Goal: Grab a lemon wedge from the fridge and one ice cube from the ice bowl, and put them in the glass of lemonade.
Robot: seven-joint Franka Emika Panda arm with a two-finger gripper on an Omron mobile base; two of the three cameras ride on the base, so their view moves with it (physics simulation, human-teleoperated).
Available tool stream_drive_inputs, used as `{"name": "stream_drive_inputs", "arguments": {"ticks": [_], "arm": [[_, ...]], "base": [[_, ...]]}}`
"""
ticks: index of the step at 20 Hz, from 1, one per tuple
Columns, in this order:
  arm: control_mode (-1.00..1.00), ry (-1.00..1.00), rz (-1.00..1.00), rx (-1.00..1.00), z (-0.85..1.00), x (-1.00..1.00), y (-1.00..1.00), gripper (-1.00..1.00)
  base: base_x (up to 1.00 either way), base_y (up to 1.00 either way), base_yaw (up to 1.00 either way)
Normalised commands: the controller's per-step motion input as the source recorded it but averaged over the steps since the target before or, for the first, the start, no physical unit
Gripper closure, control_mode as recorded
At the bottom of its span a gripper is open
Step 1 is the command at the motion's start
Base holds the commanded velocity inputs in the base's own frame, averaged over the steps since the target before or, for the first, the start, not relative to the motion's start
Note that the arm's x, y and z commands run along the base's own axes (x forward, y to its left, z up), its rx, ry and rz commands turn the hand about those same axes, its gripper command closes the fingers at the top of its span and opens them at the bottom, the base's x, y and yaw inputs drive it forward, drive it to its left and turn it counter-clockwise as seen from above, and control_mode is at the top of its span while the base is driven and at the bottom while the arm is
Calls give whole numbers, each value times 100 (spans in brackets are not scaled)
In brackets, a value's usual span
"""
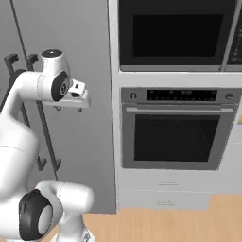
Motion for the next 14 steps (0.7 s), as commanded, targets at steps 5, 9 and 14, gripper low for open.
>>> {"name": "stream_drive_inputs", "arguments": {"ticks": [5, 9, 14], "arm": [[100, 0, 0, 0, 0, 0, 0, -100], [100, 0, 0, 0, 0, 0, 0, -100], [100, 0, 0, 0, 0, 0, 0, -100]], "base": [[17, -98, -36], [33, -100, -37], [53, -94, -31]]}}
